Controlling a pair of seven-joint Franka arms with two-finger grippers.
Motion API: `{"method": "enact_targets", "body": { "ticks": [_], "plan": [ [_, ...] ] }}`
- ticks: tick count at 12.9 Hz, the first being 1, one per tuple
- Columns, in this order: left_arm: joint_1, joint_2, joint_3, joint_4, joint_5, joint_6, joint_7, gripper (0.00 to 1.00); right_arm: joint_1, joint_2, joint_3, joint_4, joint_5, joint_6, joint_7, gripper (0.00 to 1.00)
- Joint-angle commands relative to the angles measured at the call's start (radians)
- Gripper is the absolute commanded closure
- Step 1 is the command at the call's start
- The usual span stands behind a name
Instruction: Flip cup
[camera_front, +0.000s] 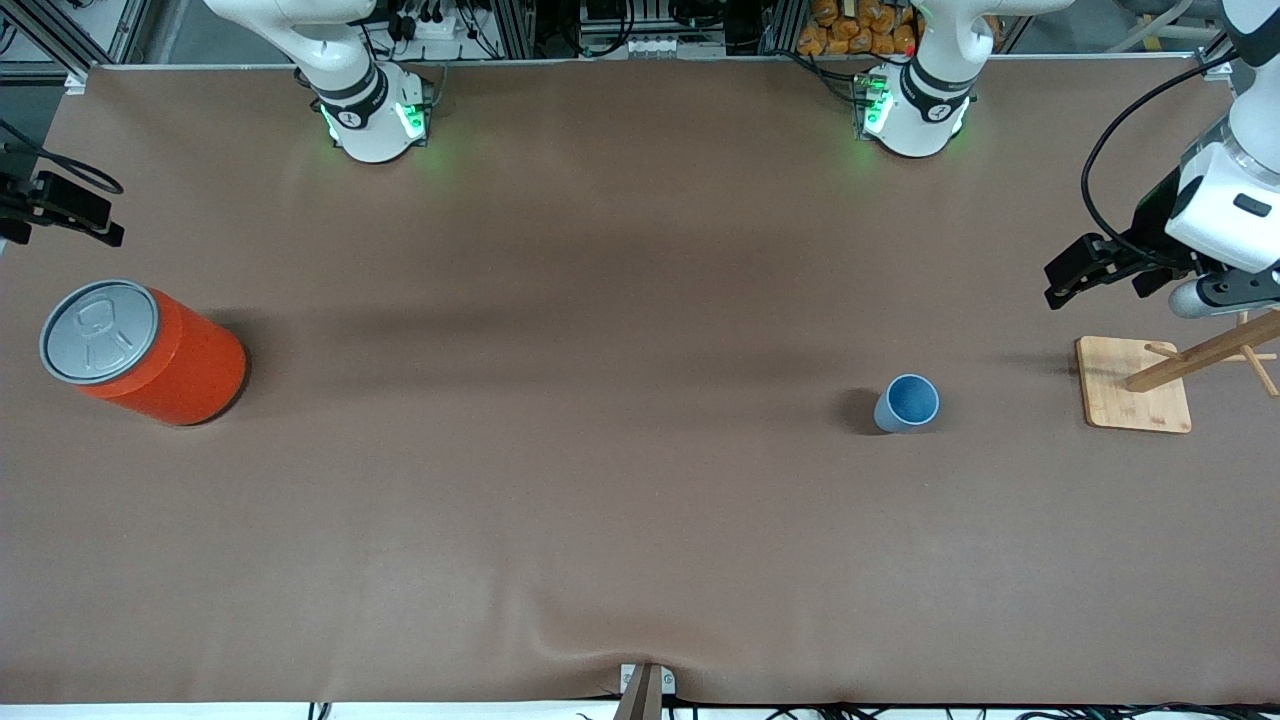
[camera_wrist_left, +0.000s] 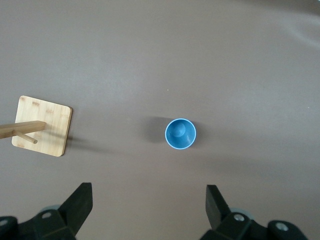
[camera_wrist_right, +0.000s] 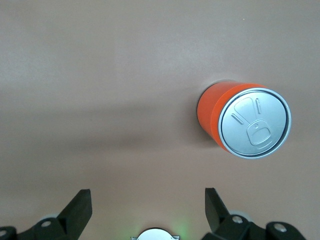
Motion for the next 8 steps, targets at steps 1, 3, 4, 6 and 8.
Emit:
{"method": "enact_targets", "body": {
  "ticks": [1,3,4,6,8],
  "plan": [
    [0.001,-0.001,-0.006,-0.004,0.005,0.003,-0.010,0.00,0.005,0.008,0.000,0.020,-0.012,-0.012,0.004,0.00],
    [-0.001,0.000,-0.006,-0.001,0.018,0.010,0.003,0.00,0.005,0.008,0.000,0.020,-0.012,-0.012,0.004,0.00],
    [-0.001,0.000,-0.008,-0.003,0.019,0.015,0.007,0.00,0.005,0.008,0.000,0.020,-0.012,-0.012,0.004,0.00],
    [0.002,0.012,-0.008,-0.010,0.019,0.046,0.014,0.00,0.005,0.008,0.002,0.020,-0.012,-0.012,0.004,0.00],
    [0.001,0.014,-0.009,-0.009,0.021,0.050,0.016,0.00,0.005,0.008,0.000,0.020,-0.012,-0.012,0.004,0.00]
  ]
}}
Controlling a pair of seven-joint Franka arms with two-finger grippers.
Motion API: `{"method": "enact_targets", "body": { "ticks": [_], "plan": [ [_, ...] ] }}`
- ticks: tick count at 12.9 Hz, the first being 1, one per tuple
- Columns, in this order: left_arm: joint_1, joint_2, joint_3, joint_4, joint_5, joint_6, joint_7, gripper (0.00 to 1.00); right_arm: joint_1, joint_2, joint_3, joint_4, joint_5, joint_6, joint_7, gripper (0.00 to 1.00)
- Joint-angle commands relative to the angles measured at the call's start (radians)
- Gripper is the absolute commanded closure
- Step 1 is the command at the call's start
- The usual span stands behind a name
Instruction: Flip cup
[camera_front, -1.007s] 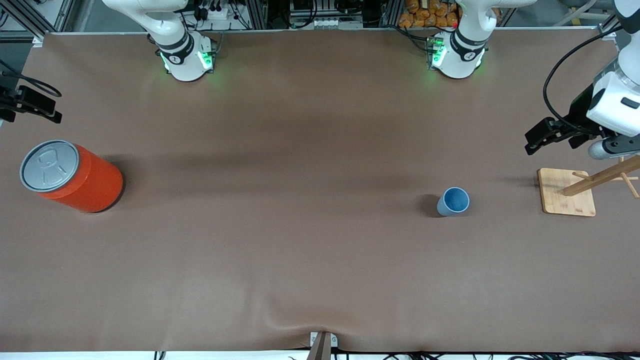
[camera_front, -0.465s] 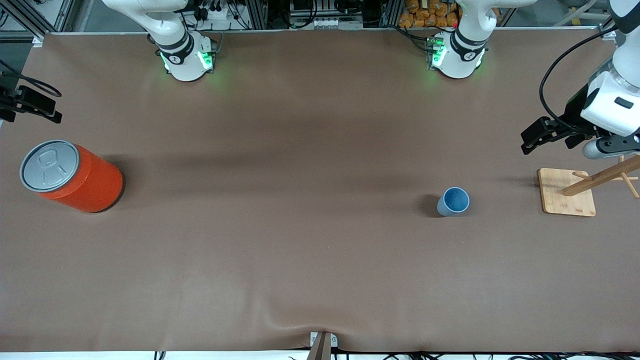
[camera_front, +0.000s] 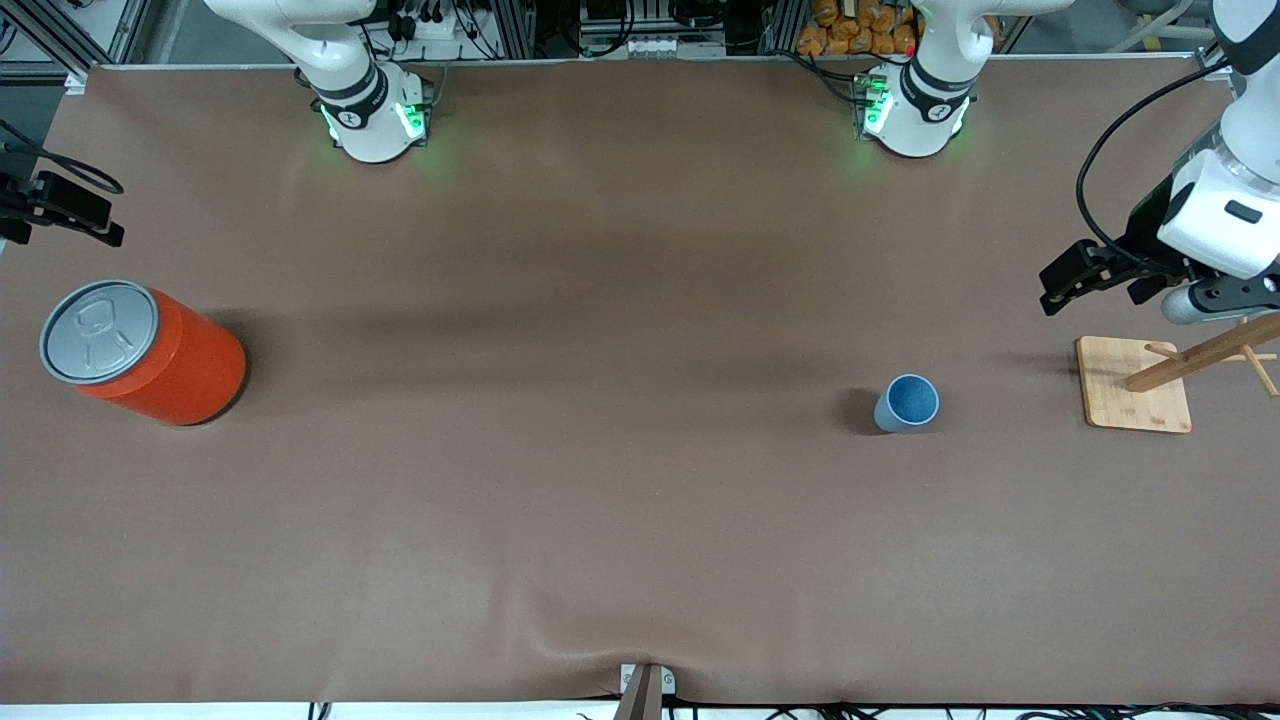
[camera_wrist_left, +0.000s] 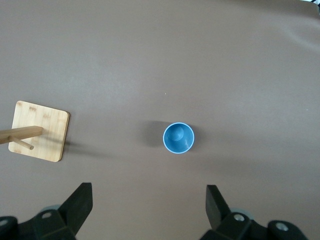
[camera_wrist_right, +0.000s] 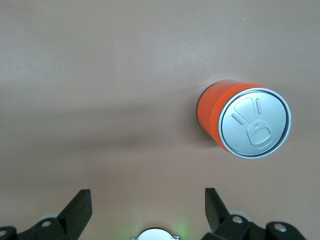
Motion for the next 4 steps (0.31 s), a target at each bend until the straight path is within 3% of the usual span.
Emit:
{"method": "enact_targets", "body": {
  "ticks": [1,4],
  "plan": [
    [0.004,0.002,-0.007,0.005,0.019,0.013,0.015,0.00,0.005,0.008,0.000,0.020,-0.012,-0.012,0.004,0.00],
    [0.013,0.003,0.000,0.022,0.007,0.013,0.026,0.00,0.005,0.008,0.001,0.020,-0.012,-0.012,0.004,0.00]
  ]
}}
